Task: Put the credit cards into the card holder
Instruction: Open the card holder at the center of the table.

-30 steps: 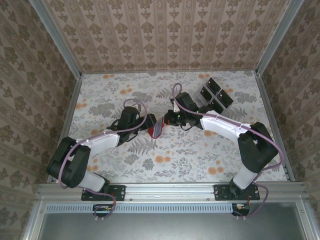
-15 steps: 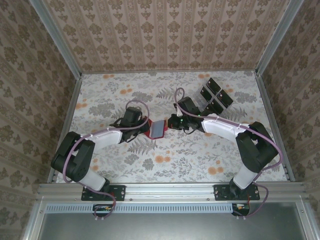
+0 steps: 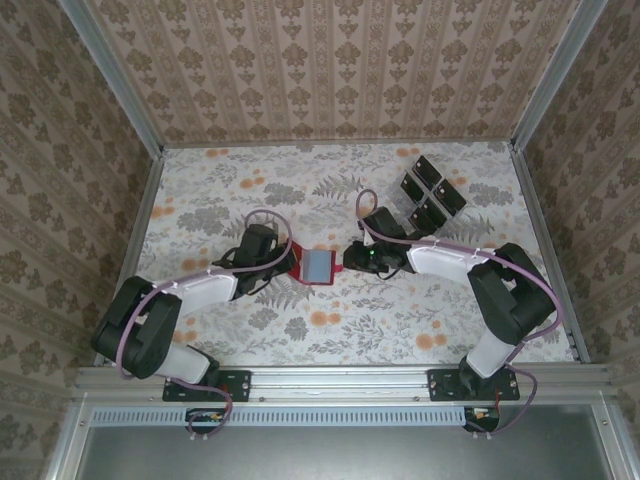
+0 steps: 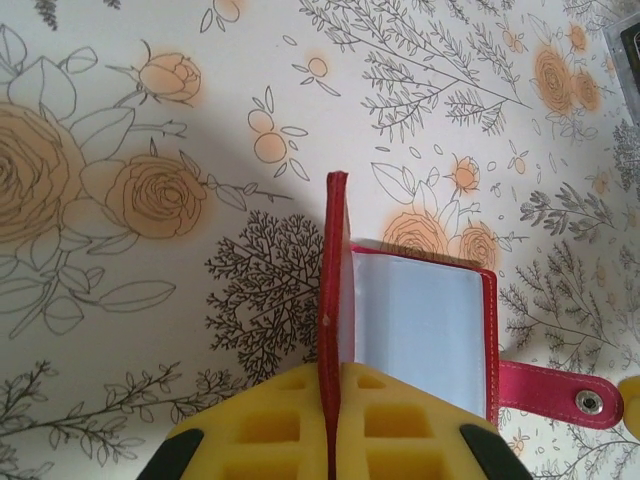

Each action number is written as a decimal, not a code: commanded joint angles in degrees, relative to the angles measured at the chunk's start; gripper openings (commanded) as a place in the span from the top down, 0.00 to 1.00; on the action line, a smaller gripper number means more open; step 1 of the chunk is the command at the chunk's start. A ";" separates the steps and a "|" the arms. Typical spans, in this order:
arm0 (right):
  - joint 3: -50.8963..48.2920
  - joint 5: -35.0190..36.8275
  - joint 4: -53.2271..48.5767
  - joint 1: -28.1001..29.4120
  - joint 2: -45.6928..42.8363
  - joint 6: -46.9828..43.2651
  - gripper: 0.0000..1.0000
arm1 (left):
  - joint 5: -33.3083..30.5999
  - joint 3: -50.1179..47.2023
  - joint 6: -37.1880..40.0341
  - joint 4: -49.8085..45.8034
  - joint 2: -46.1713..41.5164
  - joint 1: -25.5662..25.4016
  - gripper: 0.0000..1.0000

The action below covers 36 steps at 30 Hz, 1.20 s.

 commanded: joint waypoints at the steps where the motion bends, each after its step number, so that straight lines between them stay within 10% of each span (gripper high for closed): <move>1: -0.70 2.10 -1.65 -0.30 -3.15 -0.22 0.63 | 0.06 -1.48 -1.85 1.52 -1.79 -0.51 1.00; 5: -0.50 3.73 -5.02 -0.30 -6.94 -0.92 0.53 | -0.85 -1.53 -1.81 0.65 -1.80 -0.49 0.96; 11: 0.05 2.96 -7.49 -0.14 -11.36 0.02 0.51 | -9.42 2.41 -1.20 -12.61 -3.21 -0.57 0.40; 36: 12.18 0.22 0.08 8.22 7.07 5.41 0.51 | -17.07 4.98 2.66 -25.62 -0.70 -1.91 0.38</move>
